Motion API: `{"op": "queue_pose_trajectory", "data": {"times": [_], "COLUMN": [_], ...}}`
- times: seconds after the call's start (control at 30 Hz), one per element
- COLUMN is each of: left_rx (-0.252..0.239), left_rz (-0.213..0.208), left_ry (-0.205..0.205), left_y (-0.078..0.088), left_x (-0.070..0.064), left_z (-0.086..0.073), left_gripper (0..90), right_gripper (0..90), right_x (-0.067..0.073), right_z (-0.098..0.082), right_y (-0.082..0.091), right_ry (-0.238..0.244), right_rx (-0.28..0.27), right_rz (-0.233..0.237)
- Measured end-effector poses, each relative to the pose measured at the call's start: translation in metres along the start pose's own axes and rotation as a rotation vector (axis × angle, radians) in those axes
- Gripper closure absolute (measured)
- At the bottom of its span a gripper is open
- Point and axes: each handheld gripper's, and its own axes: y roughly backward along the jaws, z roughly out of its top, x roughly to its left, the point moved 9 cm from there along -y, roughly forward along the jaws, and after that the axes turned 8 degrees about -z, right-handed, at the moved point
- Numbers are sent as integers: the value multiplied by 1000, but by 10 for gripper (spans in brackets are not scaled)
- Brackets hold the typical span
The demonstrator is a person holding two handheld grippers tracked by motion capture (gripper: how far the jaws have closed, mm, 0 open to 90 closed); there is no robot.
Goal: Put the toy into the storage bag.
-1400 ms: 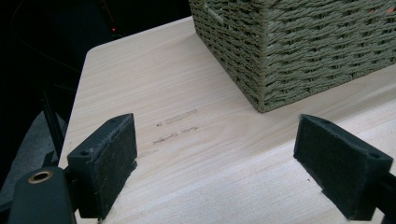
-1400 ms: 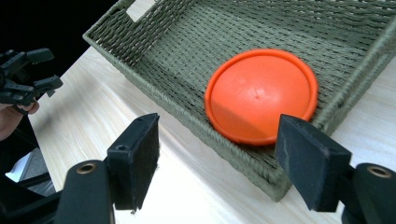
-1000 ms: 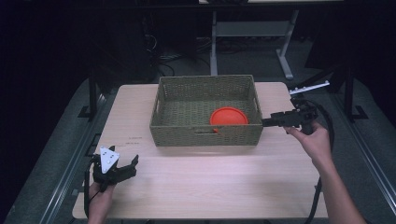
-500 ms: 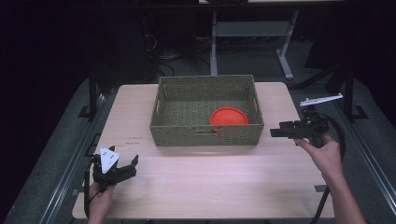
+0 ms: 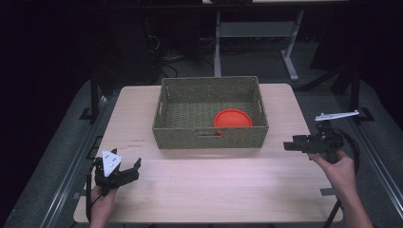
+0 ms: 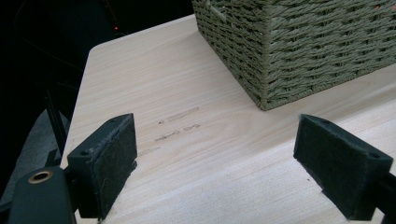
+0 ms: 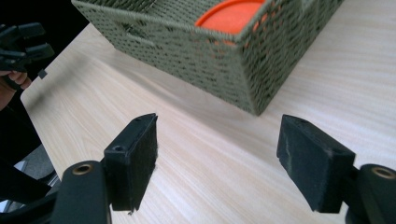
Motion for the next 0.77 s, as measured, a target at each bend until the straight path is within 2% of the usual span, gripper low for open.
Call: {"op": "queue_pose_trajectory", "data": {"times": [0.1,0.37,0.57,0.7,0.77], "left_rx": [3,3,2,2,4], "left_rz": [-2,0,-2,-4,-2], "left_ry": [-12,-12,-10,-12,-8], "left_y": [1,1,0,-1,-1], "left_x": [-1,0,-1,-1,-1], "left_z": [0,0,0,0,0], "left_gripper": [128,128,128,128,129], "right_gripper": [280,278,275,277,272], "right_x": [0,2,1,8,15], "right_z": [-7,-23,-46,-65,-74], "right_y": [-1,-2,-7,-12,-15], "right_ry": [-8,-15,-15,1,17], "right_rx": [3,-7,14,29,8], "right_rz": [7,13,-3,-1,10]}}
